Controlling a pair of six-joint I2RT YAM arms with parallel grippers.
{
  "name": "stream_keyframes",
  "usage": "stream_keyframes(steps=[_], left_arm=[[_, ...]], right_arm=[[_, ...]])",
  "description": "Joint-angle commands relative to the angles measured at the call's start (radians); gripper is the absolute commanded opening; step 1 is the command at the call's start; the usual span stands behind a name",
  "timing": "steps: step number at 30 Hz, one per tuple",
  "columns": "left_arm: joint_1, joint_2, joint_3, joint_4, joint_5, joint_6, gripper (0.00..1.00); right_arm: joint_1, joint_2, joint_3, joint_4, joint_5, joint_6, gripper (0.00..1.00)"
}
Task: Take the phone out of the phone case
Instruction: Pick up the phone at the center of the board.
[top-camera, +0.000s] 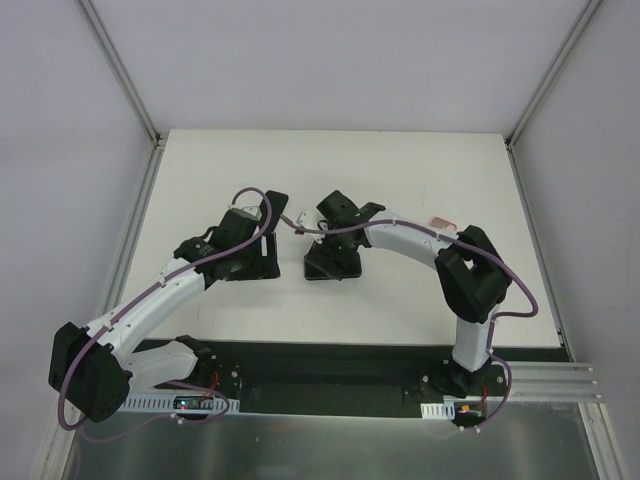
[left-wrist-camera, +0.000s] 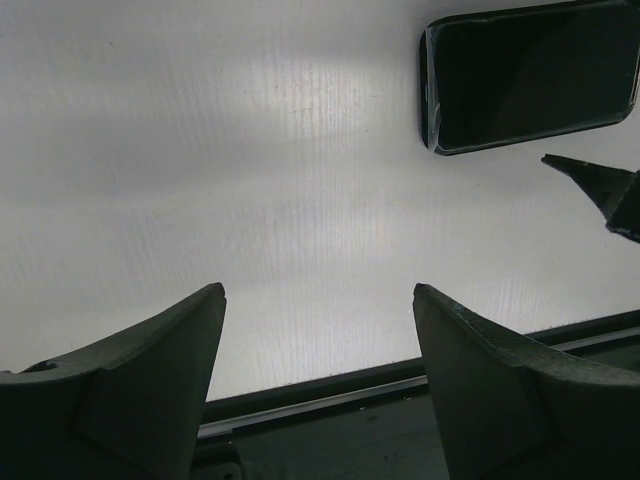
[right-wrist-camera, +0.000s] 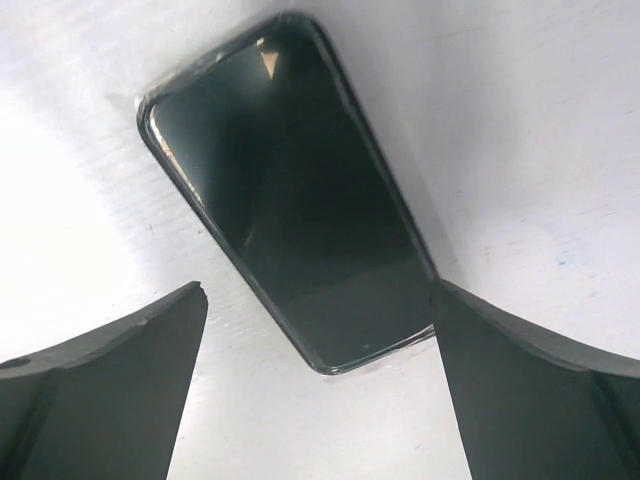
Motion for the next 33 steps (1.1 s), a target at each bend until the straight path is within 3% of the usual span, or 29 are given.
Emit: stream_keyframes(steps=[1,8,14,23,26,28,33], left_arm=[[0.009,-0.025,0.033,0.005,0.005,-0.007,0.75],[0.009,-0.036,0.027,0.003,0.005,-0.006,0.76],[0.009,-0.025,0.03,0.005,0.007,0.0,0.75],[0.009,-0.02,0.029,0.005,0.034,0.004,0.75],[0.009,-0.024,0.026,0.005,0.034,0.005,0.75],[0.009,-0.022,0.024,0.005,0.036,0.007,0.75],[0.009,-0.005,0.03,0.005,0.037,0.008,0.75]], right_arm=[[-0.045,-0.024,0.084,-0.009,-0.066,0.008,0.96],[-0.146,0.128,0.247,-0.087,-0.171,0.096,0.96],[-0.159,0.131,0.184,-0.026,-0.139,0.145,0.96],[-0.163,0.11,0.046,0.068,-0.374,0.246,0.96],[-0.162,0.089,-0.018,0.117,-0.388,0.289,0.96],[-0.159,0.066,-0.057,0.164,-0.363,0.321,0.96],[-0.079,-0.042,-0.178,0.214,-0.078,0.315,0.96]])
